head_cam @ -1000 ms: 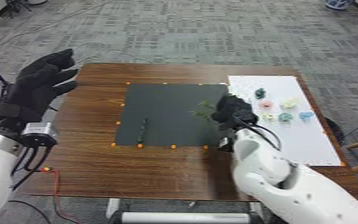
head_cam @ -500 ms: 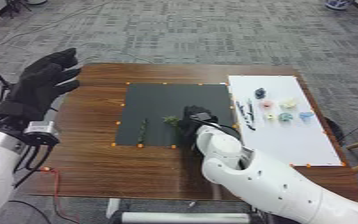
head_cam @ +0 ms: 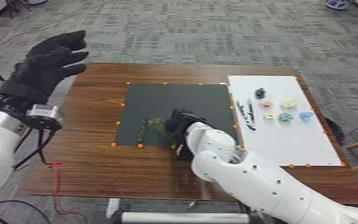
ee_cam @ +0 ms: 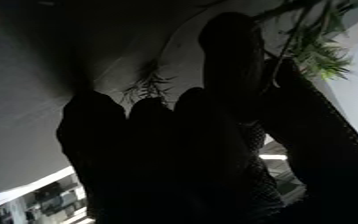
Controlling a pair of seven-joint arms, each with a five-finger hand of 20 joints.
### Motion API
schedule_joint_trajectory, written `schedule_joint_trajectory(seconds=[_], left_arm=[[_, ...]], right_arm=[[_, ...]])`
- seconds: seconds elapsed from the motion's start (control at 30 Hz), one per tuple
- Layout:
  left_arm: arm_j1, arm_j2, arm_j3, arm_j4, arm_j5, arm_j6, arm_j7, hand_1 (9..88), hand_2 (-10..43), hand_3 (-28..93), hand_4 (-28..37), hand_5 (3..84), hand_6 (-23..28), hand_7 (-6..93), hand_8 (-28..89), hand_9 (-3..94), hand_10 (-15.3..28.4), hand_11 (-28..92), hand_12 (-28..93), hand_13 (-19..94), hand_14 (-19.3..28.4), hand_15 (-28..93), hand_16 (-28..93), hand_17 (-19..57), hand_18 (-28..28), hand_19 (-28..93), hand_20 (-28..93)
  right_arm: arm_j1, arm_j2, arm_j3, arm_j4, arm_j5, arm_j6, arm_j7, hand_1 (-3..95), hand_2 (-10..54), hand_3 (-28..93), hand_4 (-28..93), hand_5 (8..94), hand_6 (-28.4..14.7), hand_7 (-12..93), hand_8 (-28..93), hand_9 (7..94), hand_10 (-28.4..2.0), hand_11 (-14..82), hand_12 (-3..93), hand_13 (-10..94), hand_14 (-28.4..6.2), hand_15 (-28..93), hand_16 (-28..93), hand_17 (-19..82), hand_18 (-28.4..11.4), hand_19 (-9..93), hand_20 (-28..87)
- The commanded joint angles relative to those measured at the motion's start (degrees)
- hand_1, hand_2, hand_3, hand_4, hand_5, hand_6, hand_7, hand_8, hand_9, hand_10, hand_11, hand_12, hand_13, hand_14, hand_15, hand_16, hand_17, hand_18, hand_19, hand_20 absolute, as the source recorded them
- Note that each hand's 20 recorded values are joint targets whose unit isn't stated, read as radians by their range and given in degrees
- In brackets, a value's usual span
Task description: Arrange flowers
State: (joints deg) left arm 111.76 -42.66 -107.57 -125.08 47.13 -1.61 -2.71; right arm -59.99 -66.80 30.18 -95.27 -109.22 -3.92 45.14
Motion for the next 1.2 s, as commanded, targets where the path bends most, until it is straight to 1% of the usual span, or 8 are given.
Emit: schedule_joint_trajectory(seconds=[0.03, 0.77, 0.9, 1.0, 1.07, 1.1, 1.17, 1.2], left_arm=[[-0.31, -0.42, 1.03, 0.03, -0.27, -0.56, -0.27, 26.3, -4.0, 66, -24.4, 22.2, 1.8, 19.0, -9, 15.4, 9.1, 21, 20, 7, 12.1, 42, -4, -10.9, 19.2, 39, 12], [1.81, -1.31, -0.52, -0.83, -0.18, -0.44, 0.12, 26.7, -3.6, 66, -24.3, 22.1, 1.9, 19.3, -9, 15.4, 9.2, 22, 20, 7, 12.2, 43, -4, -11.0, 19.5, 39, 12], [2.49, -1.72, -0.85, -1.07, -0.2, -0.22, 0.31, 26.7, -3.6, 66, -24.4, 22.2, 2.1, 19.2, -9, 15.4, 9.3, 22, 20, 7, 12.3, 43, -4, -11.0, 19.6, 39, 12], [3.56, -2.25, -1.63, -1.3, -0.21, -0.16, 0.18, 26.8, -3.6, 65, -24.5, 22.2, 2.1, 19.1, -9, 15.5, 9.4, 22, 20, 7, 12.4, 43, -4, -11.0, 19.7, 40, 12], [3.96, -2.53, -2.04, -1.33, -0.39, -0.16, 0.04, 26.9, -3.3, 65, -24.5, 22.3, 2.1, 19.1, -9, 15.7, 9.5, 22, 20, 7, 12.6, 43, -4, -11.0, 19.8, 40, 12], [3.87, -2.52, -2.01, -1.26, -0.35, -0.08, 0.09, 27.0, -3.3, 65, -24.5, 22.4, 2.1, 19.2, -9, 15.8, 9.6, 22, 20, 7, 12.7, 43, -4, -11.0, 19.8, 40, 12], [3.71, -2.46, -2.04, -1.21, -0.28, -0.05, 0.24, 27.1, -3.3, 65, -24.6, 22.5, 2.1, 19.3, -9, 16.0, 9.7, 22, 20, 7, 12.9, 43, -4, -10.9, 19.9, 40, 12], [3.53, -2.36, -1.93, -1.12, -0.27, -0.07, 0.28, 27.0, -3.6, 65, -24.7, 22.6, 2.1, 19.3, -9, 16.0, 9.7, 22, 20, 7, 12.9, 43, -4, -11.0, 19.9, 40, 12]], right_arm=[[-0.8, -2.31, 0.52, 1.92, -2.32, 0.83, 1.97, 24.7, 14.8, 87, -14, 84.3, 2.4, 54, -6, 88.6, -7.6, 66.8, 59.3, 84, -8.6, 83, 48, 61, -21.4, 93, 70], [-7.31, -2.39, 12.91, -6.08, 5.48, -10.72, -0.32, 9.9, 8.5, 74, -22, 83.1, -0.9, 38, -6, 86.2, -8.5, 62.4, 58.5, 83, -8.8, 80, 49, 60, -21.1, 93, 67], [-7.58, 1.4, 11.22, -9.65, 0.96, -4.62, -1.12, 9.1, 8.9, 72, -23, 80.5, -1.9, 37, -6, 85.7, -8.7, 62.0, 58.3, 82, -9.0, 80, 49, 59, -21.1, 93, 67], [-7.86, 6.53, 8.06, -13.12, -6.29, 7.81, -4.36, 10.5, 10.5, 73, -22, 73.4, -3.3, 33, -7, 81.2, -10.1, 62.3, 58.3, 78, -10.8, 80, 49, 54, -21.9, 93, 66], [-9.83, 9.56, 9.12, -13.61, -5.58, 16.41, -15.86, 15.2, 13.4, 79, -19, 68.0, -3.7, 32, -7, 76.6, -11.4, 63.4, 57.7, 73, -12.1, 81, 49, 47, -22.1, 93, 62], [-11.51, 9.86, 11.49, -13.57, -4.07, 17.08, -21.52, 18.9, 14.5, 83, -18, 63.3, -3.5, 32, -3, 72.6, -12.4, 63.7, 56.7, 69, -13.0, 81, 48, 43, -22.1, 93, 59], [-16.24, 7.91, 20.5, -13.83, 3.49, 6.9, -32.21, 26.8, 10.9, 91, -16, 56.4, -1.2, 29, -6, 68.8, -12.1, 56.9, 68.7, 64, -13.9, 82, 48, 38, -21.9, 93, 56], [-17.41, 6.16, 25.6, -13.4, 8.18, -4.8, -35.79, 28.4, 10.1, 92, -14, 55.1, -0.3, 25, -8, 68.9, -11.8, 55.8, 69.5, 64, -14.1, 82, 47, 38, -22.0, 93, 56]])
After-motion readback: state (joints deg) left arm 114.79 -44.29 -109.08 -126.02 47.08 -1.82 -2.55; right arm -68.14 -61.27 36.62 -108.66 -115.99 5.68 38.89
